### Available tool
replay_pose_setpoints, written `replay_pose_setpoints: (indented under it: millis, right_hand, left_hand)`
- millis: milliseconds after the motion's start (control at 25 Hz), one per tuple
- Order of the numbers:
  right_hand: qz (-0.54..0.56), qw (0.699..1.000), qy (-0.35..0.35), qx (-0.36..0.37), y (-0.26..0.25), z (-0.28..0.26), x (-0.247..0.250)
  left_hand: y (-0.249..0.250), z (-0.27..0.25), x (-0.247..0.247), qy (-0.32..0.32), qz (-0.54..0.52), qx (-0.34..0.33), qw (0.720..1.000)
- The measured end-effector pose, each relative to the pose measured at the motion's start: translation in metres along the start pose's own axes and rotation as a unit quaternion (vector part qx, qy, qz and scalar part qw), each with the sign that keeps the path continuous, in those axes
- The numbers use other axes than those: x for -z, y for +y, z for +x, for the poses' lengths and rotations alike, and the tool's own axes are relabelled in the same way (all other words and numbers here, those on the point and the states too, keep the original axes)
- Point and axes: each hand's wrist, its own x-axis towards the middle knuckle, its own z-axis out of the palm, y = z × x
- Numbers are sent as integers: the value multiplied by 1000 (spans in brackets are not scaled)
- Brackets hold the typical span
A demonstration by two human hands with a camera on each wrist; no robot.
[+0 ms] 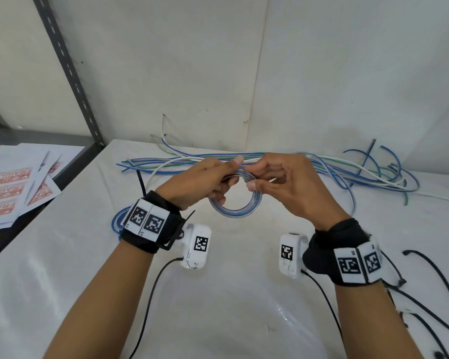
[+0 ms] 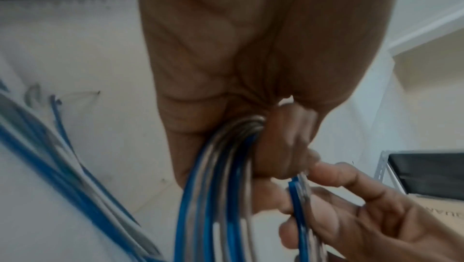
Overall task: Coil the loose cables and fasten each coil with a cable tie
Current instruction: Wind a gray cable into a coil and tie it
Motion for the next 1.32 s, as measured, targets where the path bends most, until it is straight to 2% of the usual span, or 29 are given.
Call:
replay_pose_setpoints:
  millis: [120,240,480,720,800,880,1000,1040,1080,1160,1320]
  right_hand:
    - [-8,1000,-4,-10,3,0,4]
    - [-28,999,-18,-15,2,-4,10]
    - [-34,997,-29,-57,-4,-17,27]
    - [11,982,-95,-164,-4,-37,61]
    - [-22,971,-90,-220,7,-40,83]
    - [-150,935,-102,-304,21,-46,107]
    - [-395,797,-159,-427,39,-64,132]
    - [-447,759,-169,-444,45,-70,136]
    - [-473,734,-169,-457,50,-74,137]
    - [-485,721,-139,-475,63,-83,137]
    - [-500,723,-81,-471,90,-95,135]
  left_hand:
    - [-3,6,-3,-17,-88,38,995]
    - [-5,8,-10,-56,-127,61,988]
    - [-5,7,-27,-86,-97,19,991]
    - [-12,14,-62,-106,-94,22,990]
    - [-16,18,-73,-109,-95,28,989]
    - [-19,21,-83,-113,-91,36,989]
    - [-24,22,-98,-127,-79,45,988]
    - [-25,22,-103,-130,-77,47,987]
    - [-26,22,-105,-131,-76,48,987]
    - [-27,21,-106,-132,-78,47,987]
    - [-28,20,-99,-122,-85,39,988]
